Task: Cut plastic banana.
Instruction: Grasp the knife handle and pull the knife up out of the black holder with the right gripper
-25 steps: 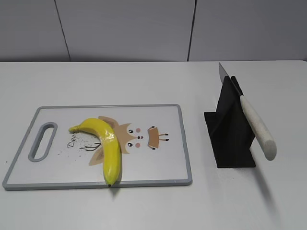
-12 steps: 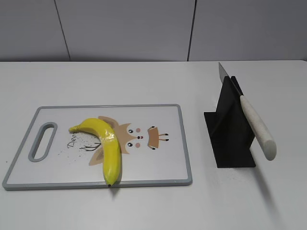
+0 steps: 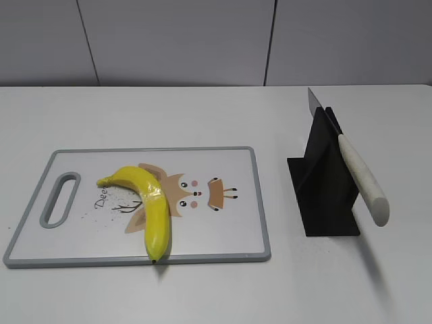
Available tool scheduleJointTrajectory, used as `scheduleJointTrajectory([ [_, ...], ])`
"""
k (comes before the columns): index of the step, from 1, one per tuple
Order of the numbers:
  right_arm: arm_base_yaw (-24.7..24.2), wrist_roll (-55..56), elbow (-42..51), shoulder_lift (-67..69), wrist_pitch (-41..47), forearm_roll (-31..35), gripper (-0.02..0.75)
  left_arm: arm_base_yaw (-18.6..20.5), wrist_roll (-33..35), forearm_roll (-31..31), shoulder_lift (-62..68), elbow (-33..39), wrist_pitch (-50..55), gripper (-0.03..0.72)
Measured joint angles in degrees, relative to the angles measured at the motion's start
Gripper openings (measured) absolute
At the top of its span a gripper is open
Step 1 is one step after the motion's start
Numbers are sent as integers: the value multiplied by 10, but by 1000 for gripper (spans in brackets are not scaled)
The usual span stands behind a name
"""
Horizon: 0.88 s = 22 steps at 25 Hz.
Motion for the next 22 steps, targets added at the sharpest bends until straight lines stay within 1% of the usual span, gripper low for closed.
scheduleJointTrajectory([
  [2, 15, 3, -31, 46, 18, -2, 464, 0, 0, 0, 0, 0, 0, 543],
  [7, 100, 27, -82, 142, 23, -1, 451, 0, 0, 0, 0, 0, 0, 543],
  [9, 124, 44, -90, 172, 23, 0, 447, 0, 0, 0, 0, 0, 0, 543],
  [11, 135, 70, -95, 200, 24, 9, 444, 0, 0, 0, 0, 0, 0, 543],
  [14, 135, 92, -95, 238, 25, 26, 444, 0, 0, 0, 0, 0, 0, 543],
  [18, 145, 98, -95, 291, 26, 51, 444, 0, 0, 0, 0, 0, 0, 543],
  [22, 154, 105, -95, 339, 23, 55, 444, 0, 0, 0, 0, 0, 0, 543],
])
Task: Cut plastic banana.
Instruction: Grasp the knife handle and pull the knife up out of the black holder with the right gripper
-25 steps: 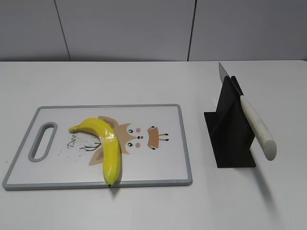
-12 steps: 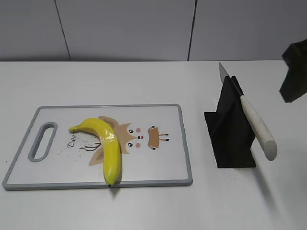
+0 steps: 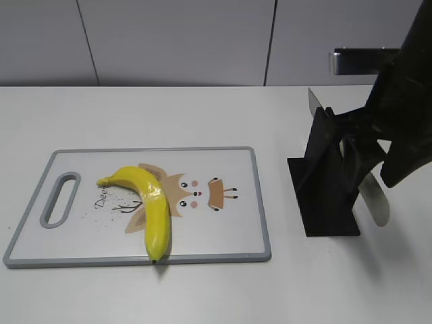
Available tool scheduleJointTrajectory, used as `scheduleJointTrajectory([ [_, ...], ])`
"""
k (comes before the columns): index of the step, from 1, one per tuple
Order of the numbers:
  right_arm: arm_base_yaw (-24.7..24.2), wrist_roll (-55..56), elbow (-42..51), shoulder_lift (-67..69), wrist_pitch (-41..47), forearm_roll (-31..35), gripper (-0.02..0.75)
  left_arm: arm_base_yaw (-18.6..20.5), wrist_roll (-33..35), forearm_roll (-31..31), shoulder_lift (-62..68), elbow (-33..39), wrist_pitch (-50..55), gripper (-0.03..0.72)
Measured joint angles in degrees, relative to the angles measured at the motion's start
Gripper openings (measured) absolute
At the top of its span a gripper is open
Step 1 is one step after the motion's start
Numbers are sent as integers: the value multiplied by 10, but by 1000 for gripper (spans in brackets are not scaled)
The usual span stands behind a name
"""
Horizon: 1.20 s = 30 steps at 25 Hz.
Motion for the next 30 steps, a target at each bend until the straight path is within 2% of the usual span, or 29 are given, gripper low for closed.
scheduleJointTrajectory([
  [5, 0, 25, 0, 40, -5, -31, 443, 0, 0, 0, 0, 0, 0, 543],
  [15, 0, 39, -1, 82, -8, -23, 435, 0, 0, 0, 0, 0, 0, 543],
  [22, 0, 53, -2, 102, 0, -21, 342, 0, 0, 0, 0, 0, 0, 543],
  [23, 0, 53, -2, 104, 0, -20, 316, 0, 0, 0, 0, 0, 0, 543],
  [25, 0, 54, -2, 105, 1, -18, 209, 0, 0, 0, 0, 0, 0, 543],
  [30, 1, 54, -2, 105, 1, -15, 198, 0, 0, 0, 0, 0, 0, 543],
])
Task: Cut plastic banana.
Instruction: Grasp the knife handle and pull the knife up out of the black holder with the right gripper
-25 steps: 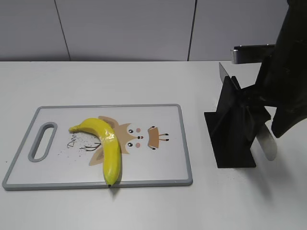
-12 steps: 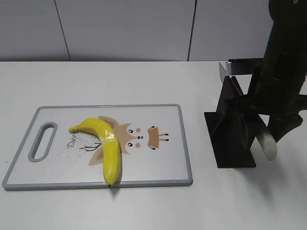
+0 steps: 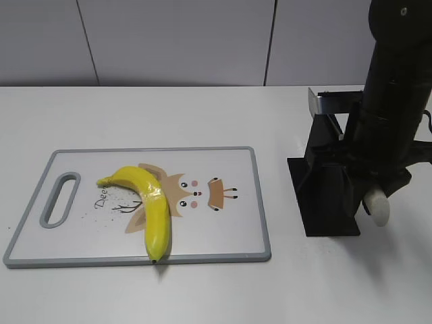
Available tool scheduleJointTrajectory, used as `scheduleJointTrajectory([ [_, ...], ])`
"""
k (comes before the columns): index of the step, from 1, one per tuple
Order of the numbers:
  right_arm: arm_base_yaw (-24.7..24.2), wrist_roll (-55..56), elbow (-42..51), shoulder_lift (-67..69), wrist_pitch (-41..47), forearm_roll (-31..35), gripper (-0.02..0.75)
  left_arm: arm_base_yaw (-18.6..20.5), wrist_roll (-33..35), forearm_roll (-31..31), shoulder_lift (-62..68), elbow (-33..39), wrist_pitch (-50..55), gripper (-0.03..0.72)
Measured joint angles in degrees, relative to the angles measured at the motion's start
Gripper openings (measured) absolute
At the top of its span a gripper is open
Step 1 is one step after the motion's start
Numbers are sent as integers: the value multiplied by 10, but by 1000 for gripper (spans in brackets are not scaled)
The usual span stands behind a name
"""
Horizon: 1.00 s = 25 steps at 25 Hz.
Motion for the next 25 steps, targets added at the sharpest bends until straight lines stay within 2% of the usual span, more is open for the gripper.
scheduleJointTrajectory([
  [6, 0, 0, 0, -11, 0, 2, 197, 0, 0, 0, 0, 0, 0, 543],
  [25, 0, 7, 0, -190, -6, -34, 195, 0, 0, 0, 0, 0, 0, 543],
])
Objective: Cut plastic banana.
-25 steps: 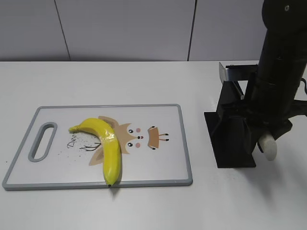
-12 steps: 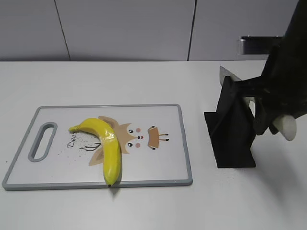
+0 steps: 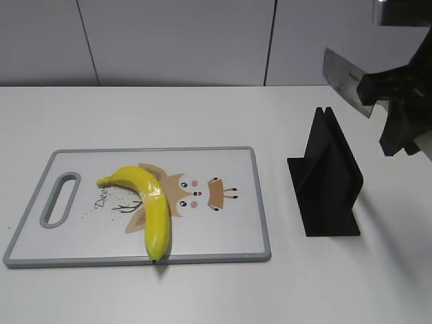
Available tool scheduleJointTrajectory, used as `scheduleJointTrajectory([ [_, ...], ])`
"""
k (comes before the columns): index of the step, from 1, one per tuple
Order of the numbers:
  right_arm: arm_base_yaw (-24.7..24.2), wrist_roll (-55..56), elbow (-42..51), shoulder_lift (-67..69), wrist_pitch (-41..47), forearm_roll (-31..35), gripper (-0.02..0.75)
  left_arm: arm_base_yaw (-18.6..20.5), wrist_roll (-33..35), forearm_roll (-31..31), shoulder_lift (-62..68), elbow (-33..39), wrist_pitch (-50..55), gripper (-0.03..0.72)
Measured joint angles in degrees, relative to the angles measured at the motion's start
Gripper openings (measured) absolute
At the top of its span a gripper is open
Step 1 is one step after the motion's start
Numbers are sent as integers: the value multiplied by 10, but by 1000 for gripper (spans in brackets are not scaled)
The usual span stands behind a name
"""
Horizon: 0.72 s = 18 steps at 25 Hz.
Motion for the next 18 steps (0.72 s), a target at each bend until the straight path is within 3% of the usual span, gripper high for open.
scheduleJointTrajectory([
  [9, 0, -32, -22, -38, -16, -4, 195, 0, 9, 0, 0, -7, -14, 543],
  [18, 0, -211, -91, -23, -16, -5, 195, 0, 27, -17, 123, -66, -103, 543],
])
